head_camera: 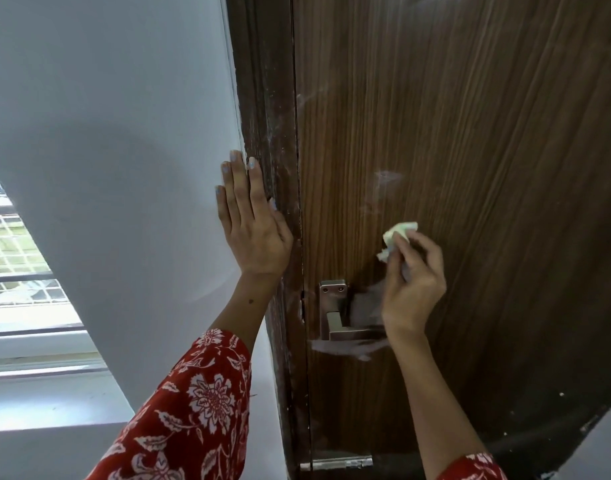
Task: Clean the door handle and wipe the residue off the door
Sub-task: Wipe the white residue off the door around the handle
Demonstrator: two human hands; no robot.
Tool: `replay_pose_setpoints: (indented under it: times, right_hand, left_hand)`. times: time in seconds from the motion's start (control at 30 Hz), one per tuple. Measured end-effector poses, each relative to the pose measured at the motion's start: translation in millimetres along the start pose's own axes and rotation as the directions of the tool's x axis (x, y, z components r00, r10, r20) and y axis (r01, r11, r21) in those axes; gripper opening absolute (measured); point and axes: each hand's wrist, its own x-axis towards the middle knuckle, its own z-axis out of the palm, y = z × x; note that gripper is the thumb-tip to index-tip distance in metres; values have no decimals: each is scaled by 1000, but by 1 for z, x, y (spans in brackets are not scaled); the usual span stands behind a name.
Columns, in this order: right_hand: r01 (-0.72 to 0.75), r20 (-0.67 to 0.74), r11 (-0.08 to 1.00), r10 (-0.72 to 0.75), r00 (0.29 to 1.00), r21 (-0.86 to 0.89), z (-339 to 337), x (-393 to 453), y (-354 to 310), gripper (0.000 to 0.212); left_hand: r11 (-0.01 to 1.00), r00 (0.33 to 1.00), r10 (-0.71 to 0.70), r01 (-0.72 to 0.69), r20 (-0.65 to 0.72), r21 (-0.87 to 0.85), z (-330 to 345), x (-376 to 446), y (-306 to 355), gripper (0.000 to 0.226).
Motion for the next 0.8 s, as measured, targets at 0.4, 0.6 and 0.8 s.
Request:
replay_pose_setpoints:
  times: [0.4, 0.6, 0.8]
  right_hand:
    - [241, 92, 970, -242, 966, 19, 20, 40, -50, 29]
    - [36, -108, 999, -32, 994, 38, 9, 49, -35, 26]
    - [298, 221, 955, -288, 932, -11, 11, 13, -26, 23]
  left_hand:
    - [1000, 1000, 4, -4, -5, 17, 1, 0, 0, 49]
    - [1000, 1000, 0, -1, 11, 19, 1, -1, -1, 49]
    - [1000, 1000, 5, -5, 16, 24, 1, -1, -2, 50]
